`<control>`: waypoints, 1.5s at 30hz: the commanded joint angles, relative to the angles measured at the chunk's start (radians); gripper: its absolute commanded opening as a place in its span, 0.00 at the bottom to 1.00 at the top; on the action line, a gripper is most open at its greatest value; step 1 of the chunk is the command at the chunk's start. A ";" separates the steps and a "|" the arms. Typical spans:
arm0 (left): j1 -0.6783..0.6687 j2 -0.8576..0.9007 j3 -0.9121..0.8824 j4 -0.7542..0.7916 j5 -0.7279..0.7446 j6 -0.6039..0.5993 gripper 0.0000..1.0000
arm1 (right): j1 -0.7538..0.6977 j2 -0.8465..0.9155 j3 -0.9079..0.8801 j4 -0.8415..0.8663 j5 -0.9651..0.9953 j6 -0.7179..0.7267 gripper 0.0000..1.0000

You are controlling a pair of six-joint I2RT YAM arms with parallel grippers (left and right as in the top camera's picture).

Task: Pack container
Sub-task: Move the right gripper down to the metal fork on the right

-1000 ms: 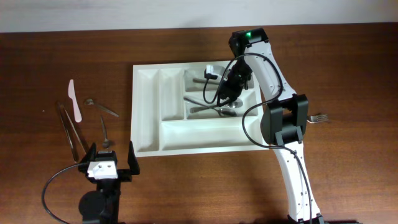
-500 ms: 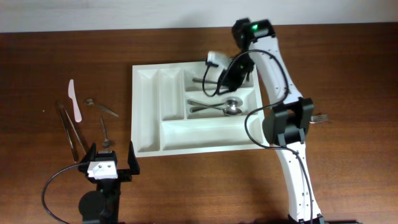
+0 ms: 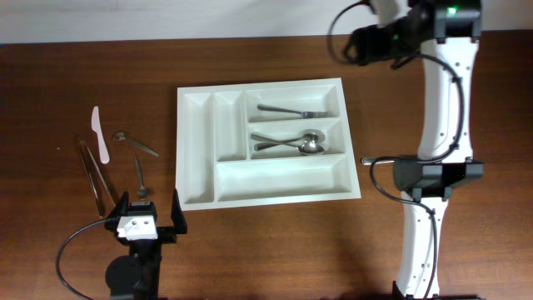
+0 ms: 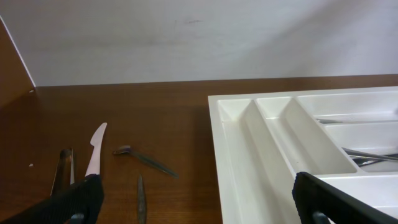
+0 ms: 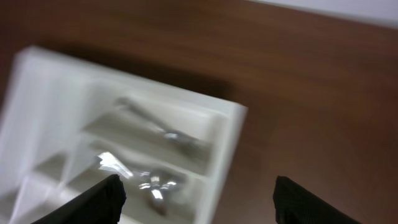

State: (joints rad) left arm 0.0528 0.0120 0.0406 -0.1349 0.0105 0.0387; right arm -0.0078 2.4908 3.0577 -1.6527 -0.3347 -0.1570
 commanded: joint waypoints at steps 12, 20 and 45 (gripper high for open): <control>0.005 -0.006 -0.006 0.000 0.000 0.015 0.99 | -0.074 0.002 0.004 -0.046 0.377 0.270 0.77; 0.005 -0.006 -0.006 0.000 0.000 0.015 0.99 | -0.089 -0.218 -0.312 0.140 0.425 0.223 0.88; 0.005 -0.006 -0.006 0.000 0.000 0.016 0.99 | -0.145 -0.724 -1.685 0.839 0.277 0.793 0.80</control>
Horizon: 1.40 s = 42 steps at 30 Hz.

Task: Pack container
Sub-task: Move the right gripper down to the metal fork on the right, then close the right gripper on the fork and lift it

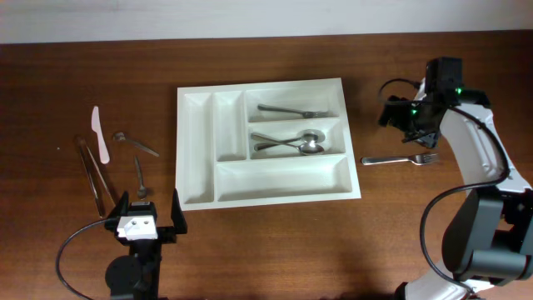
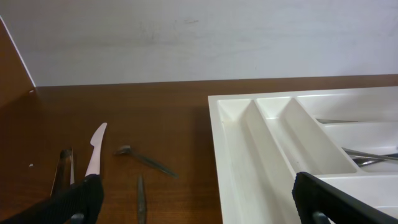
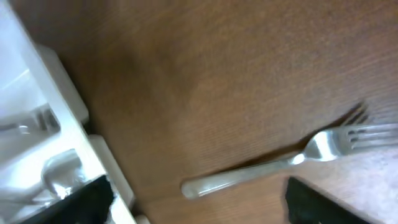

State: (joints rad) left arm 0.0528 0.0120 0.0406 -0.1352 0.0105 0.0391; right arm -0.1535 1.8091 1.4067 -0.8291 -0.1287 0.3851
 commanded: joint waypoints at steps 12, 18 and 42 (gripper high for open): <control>0.005 -0.006 -0.006 0.000 0.000 0.015 0.99 | 0.002 0.031 -0.060 0.003 0.224 0.847 0.84; 0.005 -0.006 -0.006 0.000 0.000 0.015 0.99 | 0.001 0.125 -0.060 0.006 0.215 0.849 0.81; 0.005 -0.006 -0.006 0.000 0.000 0.015 0.99 | -0.013 0.179 -0.061 -0.016 0.206 0.919 0.69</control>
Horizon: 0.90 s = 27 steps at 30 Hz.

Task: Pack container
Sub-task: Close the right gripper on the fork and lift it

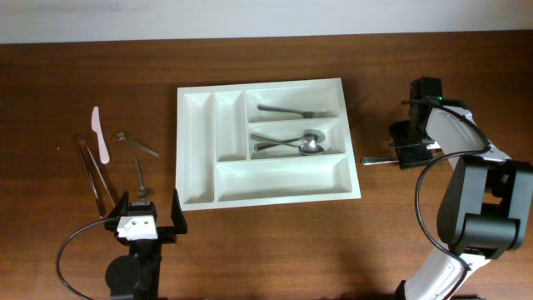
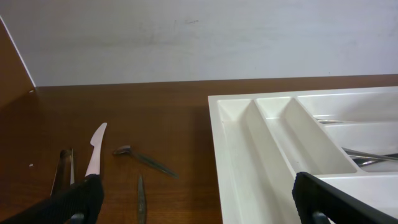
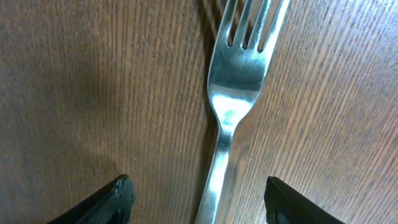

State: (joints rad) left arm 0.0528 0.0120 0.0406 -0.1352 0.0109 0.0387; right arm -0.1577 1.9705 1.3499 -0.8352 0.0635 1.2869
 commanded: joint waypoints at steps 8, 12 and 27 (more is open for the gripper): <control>0.005 -0.006 -0.006 0.000 0.000 0.015 0.99 | -0.015 0.019 -0.024 -0.032 0.028 0.016 0.69; 0.005 -0.006 -0.006 0.000 0.000 0.016 0.99 | -0.032 0.019 -0.027 -0.044 0.030 0.016 0.69; 0.005 -0.006 -0.006 0.000 0.000 0.016 0.99 | -0.051 0.101 -0.028 -0.055 -0.010 -0.060 0.64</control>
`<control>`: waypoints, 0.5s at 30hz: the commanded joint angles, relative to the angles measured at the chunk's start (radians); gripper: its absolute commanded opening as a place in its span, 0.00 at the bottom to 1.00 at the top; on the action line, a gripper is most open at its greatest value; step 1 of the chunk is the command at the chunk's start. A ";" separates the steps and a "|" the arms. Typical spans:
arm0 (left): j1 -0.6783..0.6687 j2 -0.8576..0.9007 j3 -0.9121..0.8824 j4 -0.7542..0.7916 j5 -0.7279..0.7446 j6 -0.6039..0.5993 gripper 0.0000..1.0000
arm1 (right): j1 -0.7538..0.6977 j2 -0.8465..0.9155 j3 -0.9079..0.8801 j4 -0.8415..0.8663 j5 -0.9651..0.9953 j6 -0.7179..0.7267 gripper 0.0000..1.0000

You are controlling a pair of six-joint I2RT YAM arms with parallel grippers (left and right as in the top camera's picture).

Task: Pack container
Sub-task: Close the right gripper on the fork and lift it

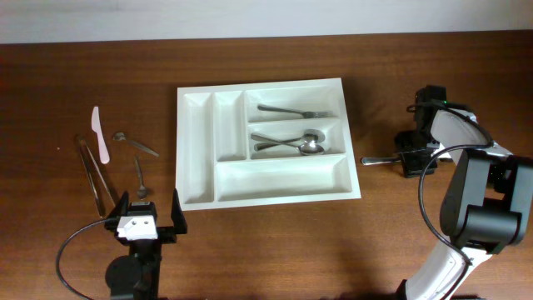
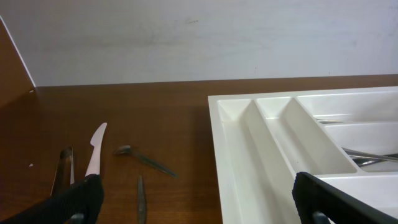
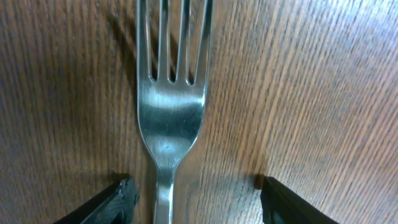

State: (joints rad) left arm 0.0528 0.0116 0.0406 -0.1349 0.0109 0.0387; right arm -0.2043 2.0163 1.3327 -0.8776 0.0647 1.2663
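The white divided tray lies mid-table and holds a fork and spoons in its right compartments. A loose metal fork lies on the wood to the tray's right, its handle pointing at the tray. My right gripper is open and low over it. One fingertip stands on each side of the fork's neck, at the table surface. My left gripper rests open near the front left, empty.
Left of the tray lie a white plastic knife, a spoon, a smaller utensil and metal tongs. The tray's two narrow left compartments and long front compartment hold nothing. A wall runs along the back.
My right gripper has come lower and closer over the loose fork. The tines now fill its view and the fingertips sit at the wood on both sides. The left arm has not moved.
My right arm was first raised high behind the tray's back right corner. It then hovered above the loose fork right of the tray, then hung low and open over the tines, and now straddles the fork's neck. The left arm stayed still.
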 commanded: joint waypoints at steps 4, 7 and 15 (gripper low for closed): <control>0.005 -0.005 -0.006 0.000 0.000 0.016 0.99 | -0.005 0.061 -0.011 -0.024 -0.007 -0.050 0.58; 0.005 -0.005 -0.006 0.000 0.000 0.016 0.99 | -0.006 0.061 -0.011 -0.020 -0.003 -0.067 0.43; 0.005 -0.005 -0.006 0.000 0.000 0.015 0.99 | -0.006 0.061 -0.011 -0.002 -0.003 -0.119 0.13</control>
State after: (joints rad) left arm 0.0528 0.0120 0.0406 -0.1349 0.0105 0.0387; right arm -0.2043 2.0262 1.3449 -0.8715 0.0521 1.1706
